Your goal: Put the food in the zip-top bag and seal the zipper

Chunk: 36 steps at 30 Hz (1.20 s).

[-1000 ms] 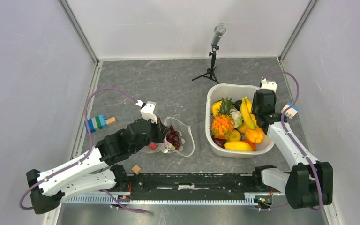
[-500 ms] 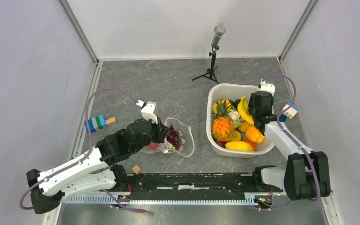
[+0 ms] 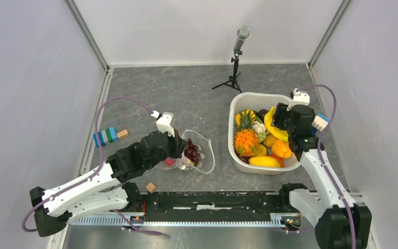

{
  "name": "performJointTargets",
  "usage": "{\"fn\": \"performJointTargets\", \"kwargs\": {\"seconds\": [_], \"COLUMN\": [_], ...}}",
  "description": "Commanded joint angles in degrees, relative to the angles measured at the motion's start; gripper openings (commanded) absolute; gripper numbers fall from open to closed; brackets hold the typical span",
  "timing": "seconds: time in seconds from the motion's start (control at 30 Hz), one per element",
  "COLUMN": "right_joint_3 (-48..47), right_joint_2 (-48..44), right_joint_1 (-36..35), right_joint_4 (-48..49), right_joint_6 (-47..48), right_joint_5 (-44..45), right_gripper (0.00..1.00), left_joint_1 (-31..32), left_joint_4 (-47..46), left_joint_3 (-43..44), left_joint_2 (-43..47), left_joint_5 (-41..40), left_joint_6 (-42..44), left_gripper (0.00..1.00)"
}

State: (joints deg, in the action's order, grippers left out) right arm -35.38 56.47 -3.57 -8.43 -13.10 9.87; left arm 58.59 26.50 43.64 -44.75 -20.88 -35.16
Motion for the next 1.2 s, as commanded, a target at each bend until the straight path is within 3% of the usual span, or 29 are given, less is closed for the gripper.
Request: {"fn": "performJointTargets", "kwargs": {"seconds": [0.0, 0.17, 0.27, 0.47, 0.6, 0.73, 1.03, 1.17], "right_joint_3": [-1.8, 3.8, 5.8, 6.6, 4.4, 3.6, -2.4, -2.0], "right_joint_2": [-6.0, -12.3, -13.8, -8.9, -6.0, -6.5, -14.3, -11.2], "right_joint_1": [0.2, 0.1, -1.1, -7.0, -13.2, -13.3, -13.3, -13.3], "right_joint_4": [-5.3, -1.8, -0.9, -1.6, -2.9, -3.5, -12.0, -13.1], "right_joint_6": [1.6, -0.7, -2.5, -1.6, -1.6, -0.3, 2.3, 1.5], "right_joint_5": [-16.6, -38.8, -43.7, -39.4, -28.3, -31.1, -13.5, -10.4], "right_gripper": [0.7, 0.9, 0.98, 0.98, 0.97, 0.86, 0.97, 0.93], "left_joint_1": [-0.2, -0.3, -0.3, -0.4, -0.3, -0.3, -0.3, -0.3], "left_joint_4": [-1.7, -2.4, -2.6, -3.7, -3.2, -2.7, -2.9, -3.3], "left_joint_3": [1.0, 0.8, 0.6, 0.7, 0.9, 0.5, 0.5, 0.6], "left_joint_2": [-0.9, -1.1, -1.5, -2.4, -2.4, -1.8, -2.4, -2.7], "left_joint_5": [-1.4, -1.6, -1.5, -0.6, -0.5, -0.8, -0.9, -0.4], "left_joint_6": [0.6, 0.7, 0.5, 0.1, 0.1, 0.0, 0.2, 0.4], "left_gripper": [0.03, 0.03, 0.03, 0.03, 0.03, 0.03, 0.03, 0.03]}}
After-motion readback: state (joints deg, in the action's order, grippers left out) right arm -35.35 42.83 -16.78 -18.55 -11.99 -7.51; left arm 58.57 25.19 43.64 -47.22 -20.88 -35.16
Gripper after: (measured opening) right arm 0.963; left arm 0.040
